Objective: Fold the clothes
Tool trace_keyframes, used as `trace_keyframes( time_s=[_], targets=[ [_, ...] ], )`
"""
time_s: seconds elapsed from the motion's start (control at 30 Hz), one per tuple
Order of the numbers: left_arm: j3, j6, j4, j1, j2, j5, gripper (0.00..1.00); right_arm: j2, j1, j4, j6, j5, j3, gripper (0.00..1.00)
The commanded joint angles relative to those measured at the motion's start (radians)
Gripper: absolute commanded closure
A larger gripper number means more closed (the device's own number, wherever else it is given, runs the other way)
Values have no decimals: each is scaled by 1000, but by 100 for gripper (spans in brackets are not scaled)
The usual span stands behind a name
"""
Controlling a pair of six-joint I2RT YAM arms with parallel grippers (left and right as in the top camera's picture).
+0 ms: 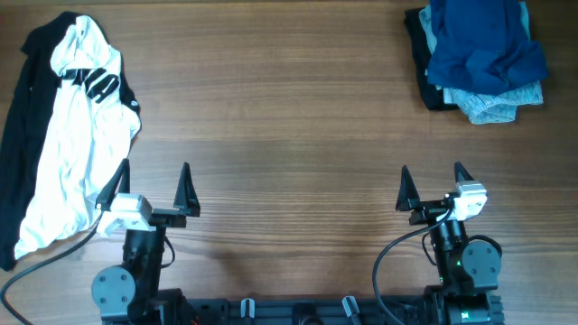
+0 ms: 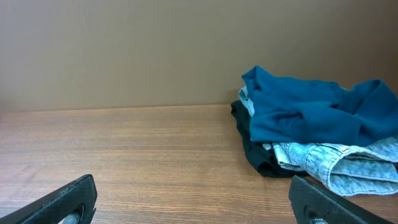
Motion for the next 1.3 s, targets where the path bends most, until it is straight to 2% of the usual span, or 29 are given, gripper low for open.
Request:
trace_keyframes(
  time_s=[0.0, 0.23, 0.57, 0.77, 1.03, 1.27],
  targets=[
    [-24, -3, 5, 3, -31, -13, 0, -10, 3, 2, -14, -5, -3, 0],
    [-34, -3, 6, 3, -31, -18, 0, -10, 3, 2, -13, -5, -3, 0],
    [-163, -29, 139, 6, -31, -18, 0, -10, 3, 2, -14, -5, -3, 0],
    [-167, -29, 111, 6, -31, -18, 0, -10, 3, 2, -14, -5, -3, 0],
    [-167, -32, -112, 6, -31, -18, 0, -10, 3, 2, -13, -5, -3, 0],
    [-167, -32, -106, 3, -31, -17, 0, -10, 3, 2, -13, -5, -3, 0]
  ],
)
